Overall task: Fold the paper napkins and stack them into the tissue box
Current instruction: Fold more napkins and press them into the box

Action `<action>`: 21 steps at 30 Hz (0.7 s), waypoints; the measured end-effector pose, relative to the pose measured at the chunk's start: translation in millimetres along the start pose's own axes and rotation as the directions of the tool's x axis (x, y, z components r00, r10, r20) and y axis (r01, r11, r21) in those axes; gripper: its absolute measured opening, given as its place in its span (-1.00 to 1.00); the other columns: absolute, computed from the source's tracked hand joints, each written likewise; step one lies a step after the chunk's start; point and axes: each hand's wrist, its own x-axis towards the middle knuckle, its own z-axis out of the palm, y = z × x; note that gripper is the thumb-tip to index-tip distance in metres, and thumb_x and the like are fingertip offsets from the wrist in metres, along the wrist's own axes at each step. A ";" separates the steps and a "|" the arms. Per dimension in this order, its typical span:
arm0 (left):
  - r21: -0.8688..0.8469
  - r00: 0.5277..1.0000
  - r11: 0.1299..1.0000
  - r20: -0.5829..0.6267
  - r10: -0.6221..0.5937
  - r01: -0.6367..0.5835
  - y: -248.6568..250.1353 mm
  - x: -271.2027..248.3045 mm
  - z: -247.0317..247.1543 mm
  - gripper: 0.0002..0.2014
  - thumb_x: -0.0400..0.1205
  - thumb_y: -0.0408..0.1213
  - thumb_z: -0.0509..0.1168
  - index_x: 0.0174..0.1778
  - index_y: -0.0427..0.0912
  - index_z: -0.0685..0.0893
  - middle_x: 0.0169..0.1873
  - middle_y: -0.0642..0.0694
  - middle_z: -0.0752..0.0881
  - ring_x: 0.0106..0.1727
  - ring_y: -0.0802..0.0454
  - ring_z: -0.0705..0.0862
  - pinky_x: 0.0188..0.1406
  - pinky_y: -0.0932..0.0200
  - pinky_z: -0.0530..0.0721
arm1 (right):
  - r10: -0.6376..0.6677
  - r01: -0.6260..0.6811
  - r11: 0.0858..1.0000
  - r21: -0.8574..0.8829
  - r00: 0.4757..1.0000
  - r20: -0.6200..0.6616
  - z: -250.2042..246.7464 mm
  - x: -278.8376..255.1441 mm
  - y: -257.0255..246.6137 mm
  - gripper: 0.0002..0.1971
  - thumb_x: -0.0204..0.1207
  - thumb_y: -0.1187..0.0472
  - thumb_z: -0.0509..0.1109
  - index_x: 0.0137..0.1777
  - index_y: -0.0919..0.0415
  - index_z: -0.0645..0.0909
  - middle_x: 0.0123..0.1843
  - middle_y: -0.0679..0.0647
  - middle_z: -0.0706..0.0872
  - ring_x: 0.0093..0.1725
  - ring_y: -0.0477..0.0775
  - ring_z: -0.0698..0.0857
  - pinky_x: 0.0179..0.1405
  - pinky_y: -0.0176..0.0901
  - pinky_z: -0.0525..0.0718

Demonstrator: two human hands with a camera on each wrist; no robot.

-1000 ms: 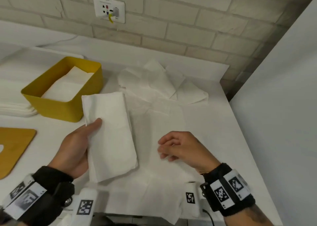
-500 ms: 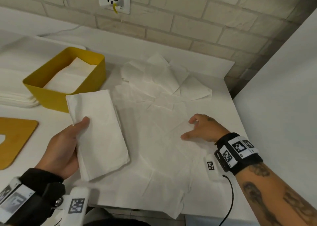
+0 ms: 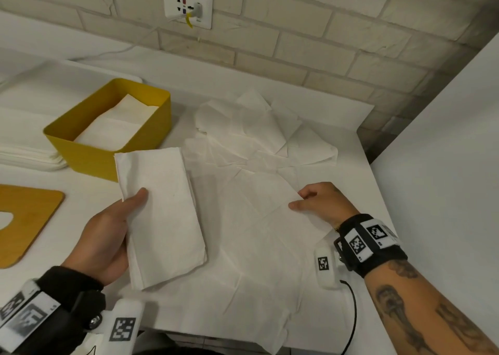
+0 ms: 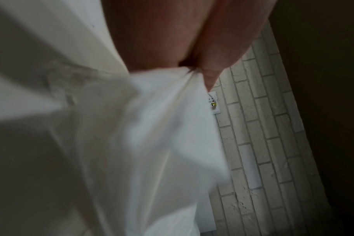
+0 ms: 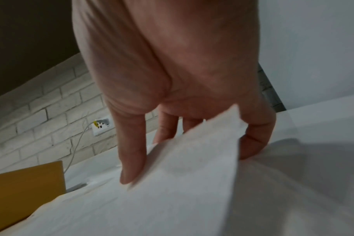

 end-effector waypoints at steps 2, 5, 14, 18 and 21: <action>0.010 1.000 1.000 0.001 0.011 -0.011 1.1 0.2 0.7 -0.77 0.77 -0.13 0.24 0.20 -0.12 0.74 0.00 -0.11 0.90 -0.13 -0.04 0.89 0.07 -0.14 0.67 | -0.054 0.053 0.996 0.067 0.999 0.000 -6.0 -4.9 1.4 -0.83 0.46 0.13 0.65 -0.01 0.15 0.81 -0.01 0.08 0.83 0.06 0.09 0.78 0.12 -0.16 0.67; 0.027 0.999 0.999 -0.005 0.046 -0.045 5.6 2.2 4.7 -0.77 0.75 -0.12 0.27 0.22 -0.09 0.73 0.03 -0.09 0.89 -0.09 -0.03 0.89 0.07 -0.14 0.68 | -0.150 0.147 0.942 0.302 0.989 -0.011 -17.8 -17.1 -4.1 -0.90 0.52 0.21 0.59 0.00 0.14 0.81 0.01 0.09 0.87 0.04 0.04 0.82 0.24 -0.07 0.71; 0.133 0.973 0.969 0.123 0.193 -0.209 30.7 8.7 40.2 -0.72 0.74 -0.13 0.28 0.31 -0.11 0.72 0.11 -0.07 0.88 0.08 -0.05 0.86 -0.01 -0.03 0.76 | -0.555 0.564 0.745 0.357 0.820 -0.140 -67.3 -58.9 -47.9 -0.71 0.24 -0.28 0.67 -0.15 -0.17 0.83 0.32 -0.18 0.75 0.44 -0.05 0.65 0.49 0.00 0.57; 0.206 0.943 0.942 0.257 0.209 -0.265 36.2 3.5 73.1 -0.79 0.76 -0.19 0.25 0.17 -0.13 0.77 0.03 -0.10 0.89 0.06 -0.08 0.87 -0.06 0.09 0.87 | -0.733 0.718 0.642 0.268 0.678 -0.058 -81.1 -84.3 -82.9 -0.81 0.37 -0.22 0.62 -0.13 -0.20 0.79 0.47 -0.16 0.67 0.59 0.00 0.53 0.65 0.22 0.33; 0.293 0.907 0.908 0.383 0.174 -0.298 33.9 -0.7 93.8 -0.74 0.75 -0.13 0.26 0.19 -0.15 0.79 0.09 -0.17 0.87 0.13 -0.20 0.85 0.18 -0.12 0.82 | -0.793 0.763 0.591 0.263 0.609 0.015 -83.0 -97.9 -109.6 -0.81 0.42 -0.08 0.62 -0.10 -0.01 0.78 0.37 -0.02 0.77 0.53 0.04 0.61 0.65 0.24 0.38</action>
